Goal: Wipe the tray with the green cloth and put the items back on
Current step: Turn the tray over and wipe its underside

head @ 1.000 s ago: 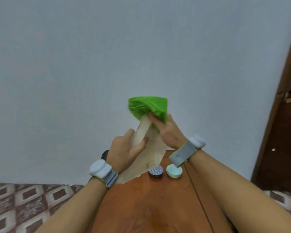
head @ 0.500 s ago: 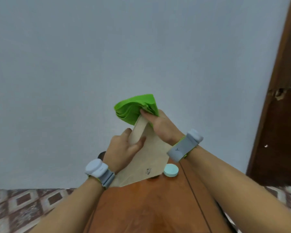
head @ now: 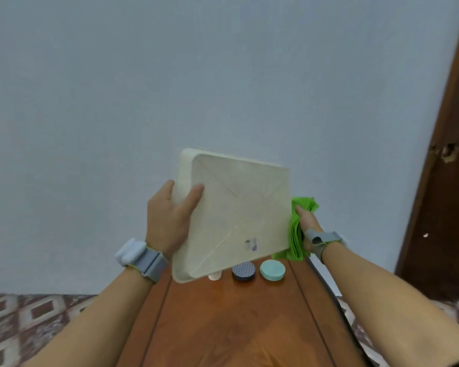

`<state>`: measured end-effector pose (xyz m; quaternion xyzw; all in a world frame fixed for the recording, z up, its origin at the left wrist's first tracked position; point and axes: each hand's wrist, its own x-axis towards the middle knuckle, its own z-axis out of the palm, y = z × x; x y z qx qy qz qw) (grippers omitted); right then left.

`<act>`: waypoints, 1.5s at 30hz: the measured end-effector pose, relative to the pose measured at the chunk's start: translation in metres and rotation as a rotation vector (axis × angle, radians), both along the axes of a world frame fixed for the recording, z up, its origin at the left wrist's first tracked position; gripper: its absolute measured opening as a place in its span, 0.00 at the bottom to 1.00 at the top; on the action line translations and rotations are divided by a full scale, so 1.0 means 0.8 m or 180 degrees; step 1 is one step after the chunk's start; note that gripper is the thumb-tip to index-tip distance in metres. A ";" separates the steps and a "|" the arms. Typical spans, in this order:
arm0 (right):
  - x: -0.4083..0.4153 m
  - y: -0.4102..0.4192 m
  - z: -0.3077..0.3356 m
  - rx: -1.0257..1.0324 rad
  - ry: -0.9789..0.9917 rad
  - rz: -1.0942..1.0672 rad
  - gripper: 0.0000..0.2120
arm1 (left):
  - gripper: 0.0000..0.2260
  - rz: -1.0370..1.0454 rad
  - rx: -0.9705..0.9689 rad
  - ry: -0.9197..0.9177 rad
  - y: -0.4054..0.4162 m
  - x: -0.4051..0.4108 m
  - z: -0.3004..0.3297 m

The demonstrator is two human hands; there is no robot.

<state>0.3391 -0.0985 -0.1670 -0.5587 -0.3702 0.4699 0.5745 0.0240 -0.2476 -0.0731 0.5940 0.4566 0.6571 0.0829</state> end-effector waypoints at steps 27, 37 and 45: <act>-0.184 -0.122 -0.001 0.0421 0.2463 -0.0579 0.26 | 0.16 0.0003 -0.0594 -0.2439 0.031 0.043 -0.075; -0.094 -0.048 0.017 0.0550 0.1872 -0.1347 0.13 | 0.15 -0.0158 -0.0501 -0.2255 0.031 0.022 -0.074; -0.133 -0.101 -0.020 0.0397 0.1842 -0.0907 0.15 | 0.29 0.0034 -0.0535 -0.2270 0.028 0.023 -0.058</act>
